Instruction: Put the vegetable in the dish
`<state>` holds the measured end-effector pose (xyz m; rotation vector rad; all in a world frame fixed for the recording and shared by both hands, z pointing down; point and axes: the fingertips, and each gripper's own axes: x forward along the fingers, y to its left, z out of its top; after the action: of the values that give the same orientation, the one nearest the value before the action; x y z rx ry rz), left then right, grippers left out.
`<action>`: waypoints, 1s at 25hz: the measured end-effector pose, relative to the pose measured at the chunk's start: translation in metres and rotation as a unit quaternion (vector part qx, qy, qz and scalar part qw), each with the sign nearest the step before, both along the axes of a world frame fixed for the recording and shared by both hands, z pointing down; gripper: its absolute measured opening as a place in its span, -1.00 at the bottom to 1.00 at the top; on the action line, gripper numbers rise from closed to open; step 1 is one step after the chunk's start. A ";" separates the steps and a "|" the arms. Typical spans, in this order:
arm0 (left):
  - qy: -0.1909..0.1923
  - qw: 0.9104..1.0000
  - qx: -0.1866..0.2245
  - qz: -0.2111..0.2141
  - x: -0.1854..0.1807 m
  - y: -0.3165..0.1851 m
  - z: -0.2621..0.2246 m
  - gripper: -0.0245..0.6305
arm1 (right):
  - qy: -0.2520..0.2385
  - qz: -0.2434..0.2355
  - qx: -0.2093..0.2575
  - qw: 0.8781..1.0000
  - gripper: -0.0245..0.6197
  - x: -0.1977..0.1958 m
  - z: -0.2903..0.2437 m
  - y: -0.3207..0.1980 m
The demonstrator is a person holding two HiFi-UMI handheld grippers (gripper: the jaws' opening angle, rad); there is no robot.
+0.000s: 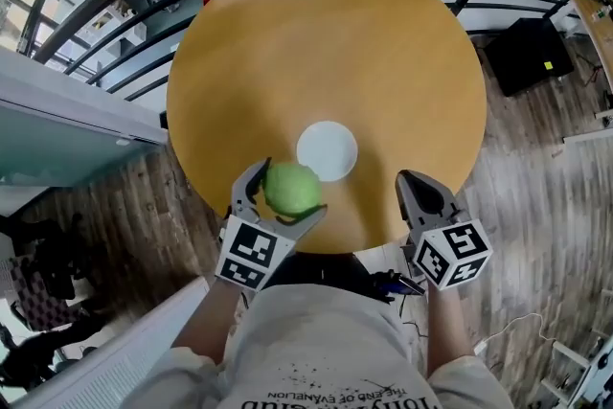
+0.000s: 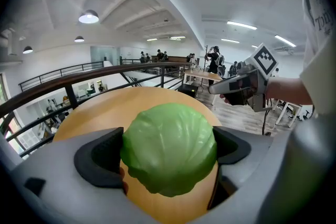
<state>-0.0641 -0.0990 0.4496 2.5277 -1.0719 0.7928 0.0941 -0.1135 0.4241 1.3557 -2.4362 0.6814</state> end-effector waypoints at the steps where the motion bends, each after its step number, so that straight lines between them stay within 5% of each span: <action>1: -0.003 1.000 -0.002 0.003 0.001 -0.004 0.004 0.62 | -0.001 0.000 -0.002 1.000 -0.85 0.000 0.003 -0.003; 25: -0.066 0.993 -0.087 0.048 0.032 -0.078 0.121 0.62 | -0.027 -0.004 -0.054 0.998 -0.85 -0.002 0.069 -0.060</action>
<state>-0.0319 -0.1769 0.5704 2.4233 -0.8825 1.0449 0.0916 -0.1736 0.4934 1.3007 -2.4066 0.8469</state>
